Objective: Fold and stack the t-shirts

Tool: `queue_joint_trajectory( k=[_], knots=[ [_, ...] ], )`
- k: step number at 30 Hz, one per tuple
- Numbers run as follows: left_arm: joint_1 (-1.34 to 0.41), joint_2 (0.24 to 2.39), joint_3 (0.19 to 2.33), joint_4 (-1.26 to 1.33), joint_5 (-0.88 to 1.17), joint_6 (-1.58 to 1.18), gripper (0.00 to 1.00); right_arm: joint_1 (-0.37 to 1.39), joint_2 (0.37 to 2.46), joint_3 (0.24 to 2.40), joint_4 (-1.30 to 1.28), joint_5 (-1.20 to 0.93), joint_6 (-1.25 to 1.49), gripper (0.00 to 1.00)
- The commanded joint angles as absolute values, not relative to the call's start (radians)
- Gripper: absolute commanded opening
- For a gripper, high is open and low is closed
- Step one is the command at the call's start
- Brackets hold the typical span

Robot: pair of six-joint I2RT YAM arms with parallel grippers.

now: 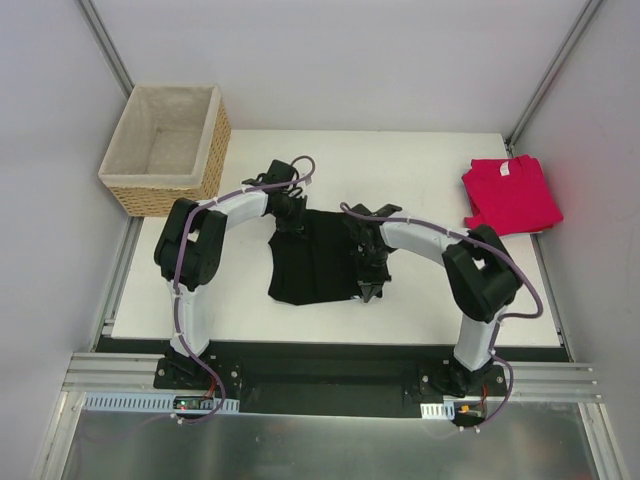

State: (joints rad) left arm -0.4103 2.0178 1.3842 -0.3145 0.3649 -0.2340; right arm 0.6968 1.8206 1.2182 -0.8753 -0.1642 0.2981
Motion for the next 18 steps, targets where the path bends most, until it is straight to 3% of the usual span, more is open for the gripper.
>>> queue_joint_trajectory(
  k=[1, 11, 18],
  knots=[
    [-0.396, 1.976, 1.351, -0.304, 0.394, -0.213, 0.0, 0.703, 1.911, 1.318, -0.871, -0.127, 0.302, 0.01],
    [-0.38, 1.95, 1.309, -0.305, 0.419, -0.221, 0.0, 0.704, 1.983, 1.368, -0.908, -0.078, 0.264, 0.01],
    [-0.382, 1.823, 1.123, -0.345, 0.488, -0.299, 0.0, 0.657, 2.031, 1.451, -0.983, -0.008, 0.172, 0.01]
  ],
)
